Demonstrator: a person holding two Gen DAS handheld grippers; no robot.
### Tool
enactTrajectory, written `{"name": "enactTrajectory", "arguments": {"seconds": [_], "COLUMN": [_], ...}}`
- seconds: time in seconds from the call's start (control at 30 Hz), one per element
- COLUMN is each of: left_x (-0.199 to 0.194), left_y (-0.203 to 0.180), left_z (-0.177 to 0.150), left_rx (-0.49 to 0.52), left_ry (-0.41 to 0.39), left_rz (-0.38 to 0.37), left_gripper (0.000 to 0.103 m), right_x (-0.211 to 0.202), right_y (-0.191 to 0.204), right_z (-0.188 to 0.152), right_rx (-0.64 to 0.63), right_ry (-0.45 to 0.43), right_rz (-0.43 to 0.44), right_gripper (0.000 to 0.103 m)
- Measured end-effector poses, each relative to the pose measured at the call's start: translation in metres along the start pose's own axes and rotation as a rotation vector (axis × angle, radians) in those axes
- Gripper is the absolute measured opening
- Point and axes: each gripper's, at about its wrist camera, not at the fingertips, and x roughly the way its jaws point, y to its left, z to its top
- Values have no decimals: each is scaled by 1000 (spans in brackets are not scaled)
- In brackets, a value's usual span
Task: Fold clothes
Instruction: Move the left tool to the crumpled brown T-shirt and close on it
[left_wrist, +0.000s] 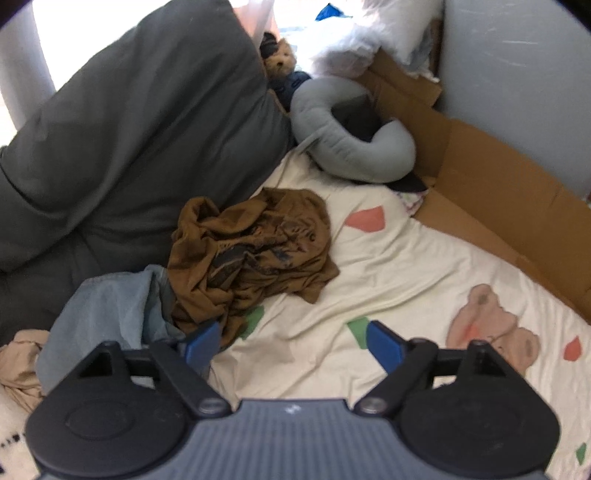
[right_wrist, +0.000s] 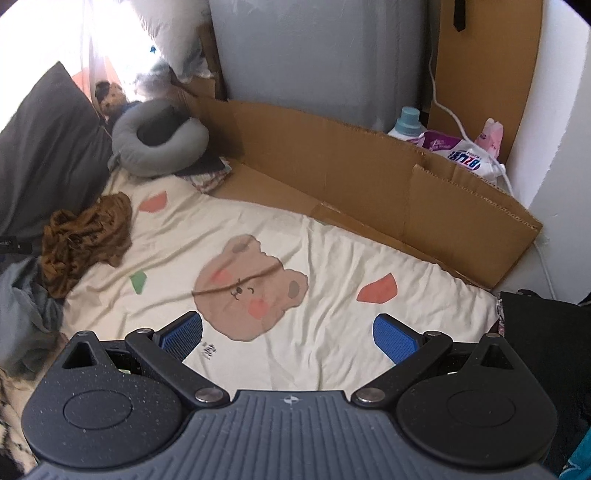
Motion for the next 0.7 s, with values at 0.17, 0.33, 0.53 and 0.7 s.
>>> {"name": "enactTrajectory", "arguments": {"seconds": [0.17, 0.33, 0.53, 0.7], "left_x": [34, 74, 129, 165], "left_y": [4, 14, 30, 42], "left_z": [-12, -19, -13, -6], "left_rx": [11, 3, 53, 49], "left_ry": [3, -1, 24, 30], "left_rz": [32, 58, 85, 123], "left_gripper": [85, 84, 84, 84], "right_x": [33, 66, 101, 121], "right_y": [3, 10, 17, 27], "right_z": [-9, -18, -24, -27], "right_rx": [-24, -49, -65, -88], "right_ry": [29, 68, 123, 146], "right_rz": [-11, -35, -56, -64], "right_gripper": [102, 102, 102, 102]}}
